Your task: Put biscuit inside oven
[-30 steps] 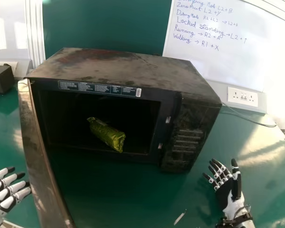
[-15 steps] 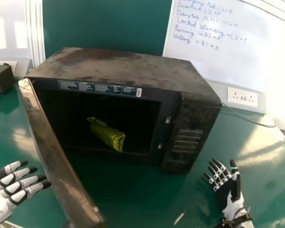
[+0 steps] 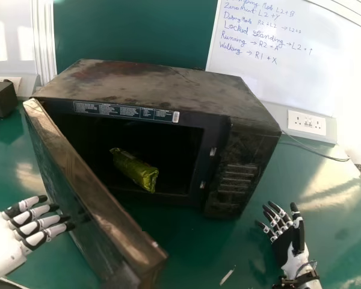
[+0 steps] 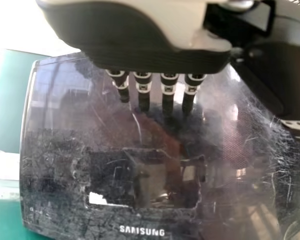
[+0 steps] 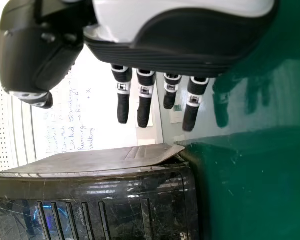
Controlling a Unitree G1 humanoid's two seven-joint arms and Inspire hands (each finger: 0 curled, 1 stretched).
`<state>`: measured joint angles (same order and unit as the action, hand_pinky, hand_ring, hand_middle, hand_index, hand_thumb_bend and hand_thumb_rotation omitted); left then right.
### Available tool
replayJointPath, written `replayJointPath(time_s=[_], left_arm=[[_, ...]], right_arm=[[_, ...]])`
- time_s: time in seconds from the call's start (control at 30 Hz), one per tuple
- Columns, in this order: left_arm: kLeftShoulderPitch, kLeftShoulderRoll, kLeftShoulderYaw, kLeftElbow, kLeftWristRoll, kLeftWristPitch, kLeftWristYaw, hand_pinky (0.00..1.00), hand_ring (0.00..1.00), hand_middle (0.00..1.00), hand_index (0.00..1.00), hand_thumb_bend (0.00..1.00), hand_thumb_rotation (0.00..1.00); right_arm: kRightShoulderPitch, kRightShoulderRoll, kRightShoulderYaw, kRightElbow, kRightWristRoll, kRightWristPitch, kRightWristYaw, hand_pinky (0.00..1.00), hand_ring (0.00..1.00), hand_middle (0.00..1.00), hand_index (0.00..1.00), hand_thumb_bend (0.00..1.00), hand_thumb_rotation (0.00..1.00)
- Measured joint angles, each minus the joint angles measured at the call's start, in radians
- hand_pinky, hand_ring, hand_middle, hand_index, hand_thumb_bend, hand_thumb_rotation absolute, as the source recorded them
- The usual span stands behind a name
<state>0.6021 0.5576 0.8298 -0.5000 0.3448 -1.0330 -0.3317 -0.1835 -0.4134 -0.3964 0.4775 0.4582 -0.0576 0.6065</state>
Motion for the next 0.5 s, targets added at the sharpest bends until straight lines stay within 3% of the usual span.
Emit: replayJointPath(time_s=[0.33, 0.5], left_arm=[[-0.081, 0.024, -0.058, 0.004, 0.011, 0.044, -0.006, 1.0, 1.0, 1.0, 1.0, 0.9, 0.92], [-0.122, 0.038, -0.09, 0.006, 0.029, 0.073, -0.006, 1.0, 1.0, 1.0, 1.0, 0.9, 0.9]], right_arm=[[0.002, 0.0, 0.002, 0.003, -0.004, -0.016, -0.003, 0.72, 0.82, 0.85, 0.82, 0.75, 0.5], [0.002, 0.001, 0.003, 0.003, -0.001, -0.017, -0.002, 0.71, 0.82, 0.86, 0.84, 0.69, 0.66]])
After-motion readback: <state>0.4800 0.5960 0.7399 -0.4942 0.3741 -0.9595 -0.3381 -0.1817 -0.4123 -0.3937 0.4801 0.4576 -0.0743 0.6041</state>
